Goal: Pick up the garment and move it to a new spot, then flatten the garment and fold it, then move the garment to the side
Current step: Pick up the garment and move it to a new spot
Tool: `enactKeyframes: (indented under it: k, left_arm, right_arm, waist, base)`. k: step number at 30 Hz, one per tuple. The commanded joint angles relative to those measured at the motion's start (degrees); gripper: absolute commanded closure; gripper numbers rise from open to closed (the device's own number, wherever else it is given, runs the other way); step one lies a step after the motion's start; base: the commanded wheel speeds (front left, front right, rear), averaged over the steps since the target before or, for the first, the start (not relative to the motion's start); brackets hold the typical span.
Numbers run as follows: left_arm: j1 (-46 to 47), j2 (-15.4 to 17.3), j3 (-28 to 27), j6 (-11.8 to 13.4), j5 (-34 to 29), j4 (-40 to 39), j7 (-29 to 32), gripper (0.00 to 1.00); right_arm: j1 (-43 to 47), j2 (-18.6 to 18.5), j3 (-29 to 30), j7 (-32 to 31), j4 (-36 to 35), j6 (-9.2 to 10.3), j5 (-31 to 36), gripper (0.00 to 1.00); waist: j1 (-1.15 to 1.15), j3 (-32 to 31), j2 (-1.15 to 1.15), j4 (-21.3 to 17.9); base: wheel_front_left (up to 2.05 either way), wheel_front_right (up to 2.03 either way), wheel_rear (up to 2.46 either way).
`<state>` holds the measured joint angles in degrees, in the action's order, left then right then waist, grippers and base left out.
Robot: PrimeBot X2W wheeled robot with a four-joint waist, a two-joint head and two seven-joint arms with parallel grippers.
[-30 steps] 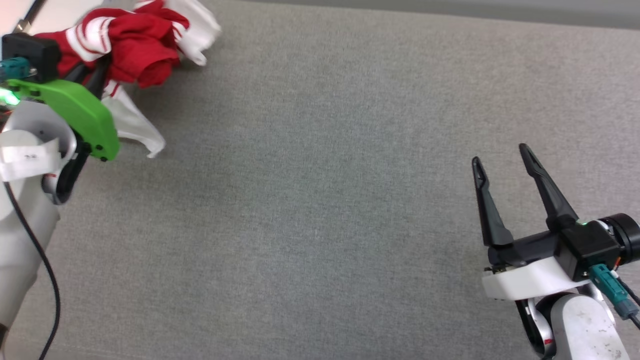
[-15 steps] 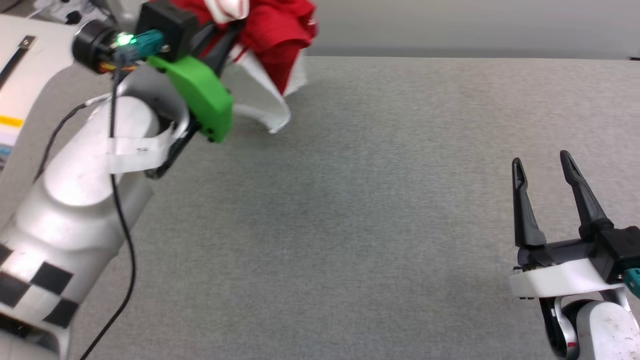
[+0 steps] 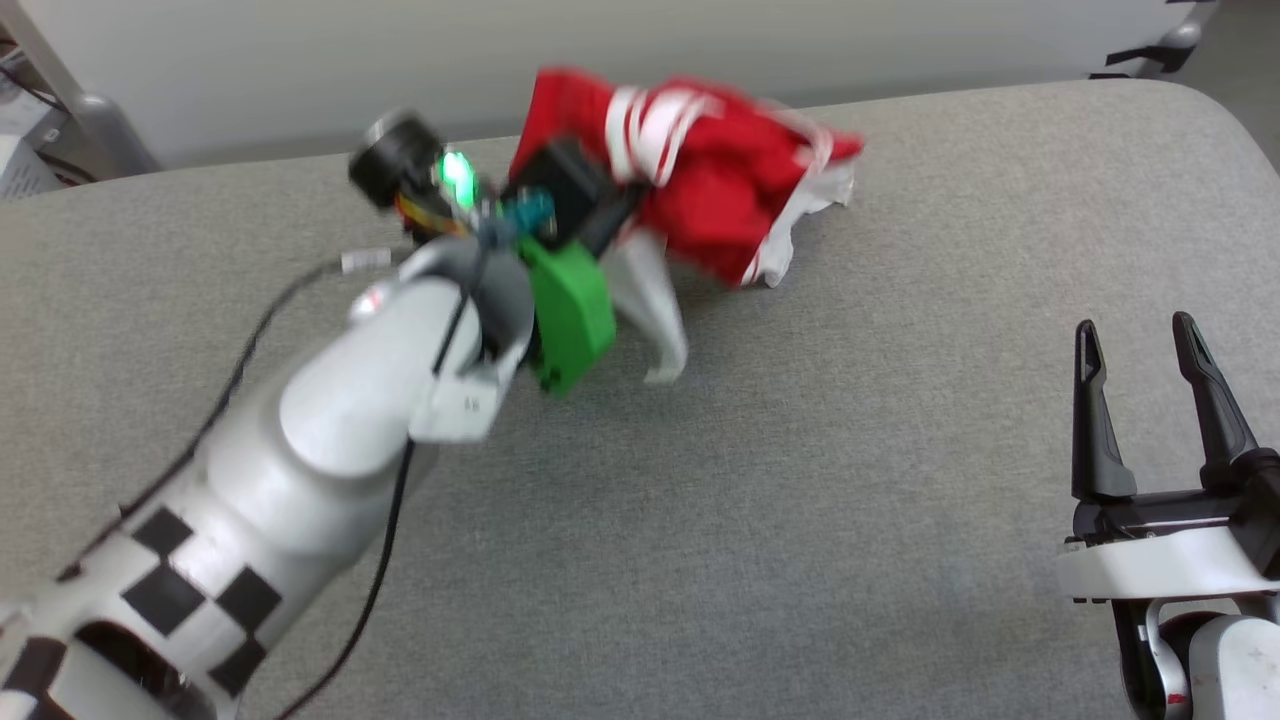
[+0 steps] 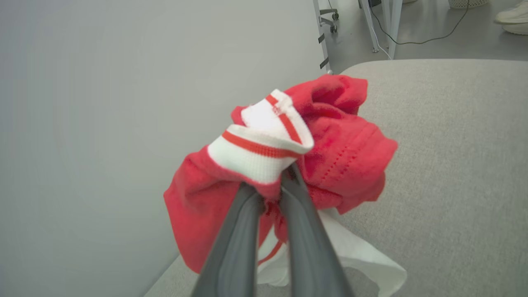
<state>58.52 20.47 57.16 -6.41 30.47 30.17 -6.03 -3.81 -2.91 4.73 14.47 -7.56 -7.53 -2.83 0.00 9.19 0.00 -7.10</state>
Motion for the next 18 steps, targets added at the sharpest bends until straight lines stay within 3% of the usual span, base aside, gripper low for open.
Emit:
enactKeyframes:
  k: [1,6,13,14,15,16,18]
  left_arm:
    - [-2.6,0.8,1.3,-0.3,-0.7,0.9,-0.4,1.0]
    - [-9.2,-0.4,7.8,-0.7,-2.0,2.7,-1.2,1.0]
    - [-15.9,-7.3,14.7,-1.0,-2.8,5.7,0.1,1.0]
    - [-16.7,-8.1,15.0,-1.0,-2.6,6.3,0.6,0.9]
    - [-17.5,-8.9,15.3,-1.0,-2.3,6.9,1.0,0.27]
    - [-17.9,-9.5,15.5,-1.0,-2.3,7.3,1.0,0.0]
    - [-18.6,-10.7,15.7,-1.1,-2.1,8.5,0.4,0.0]
  right_arm:
    - [0.5,0.0,0.0,0.5,-0.3,0.04,-0.5,0.0]
    - [0.6,0.0,0.3,0.5,-0.2,0.04,-0.7,0.0]
    - [0.2,0.0,-0.2,0.5,0.9,0.04,0.0,0.0]
    - [0.2,0.0,-0.3,0.5,0.9,0.04,0.1,0.0]
    - [0.2,0.0,-0.4,0.5,1.0,0.04,0.2,0.0]
    - [0.2,0.0,-0.4,0.5,1.2,0.04,0.4,0.0]
    - [0.4,0.0,-0.6,0.5,1.2,0.04,0.6,0.0]
  waist:
    - [0.0,1.0,0.0,-0.9]
    - [0.0,1.8,0.0,-0.6]
    - [0.0,1.3,0.0,1.1]
    - [0.0,1.1,0.0,1.4]
    - [0.0,0.9,0.0,1.6]
    - [0.0,0.6,0.0,1.9]
    - [0.0,0.0,0.0,2.5]
  base:
    - [0.0,0.0,0.0]
    - [0.0,0.0,0.0]
    - [0.0,0.0,0.0]
    - [0.0,0.0,0.0]
    - [0.0,0.0,0.0]
    - [0.0,0.0,0.0]
    - [0.0,0.0,0.0]
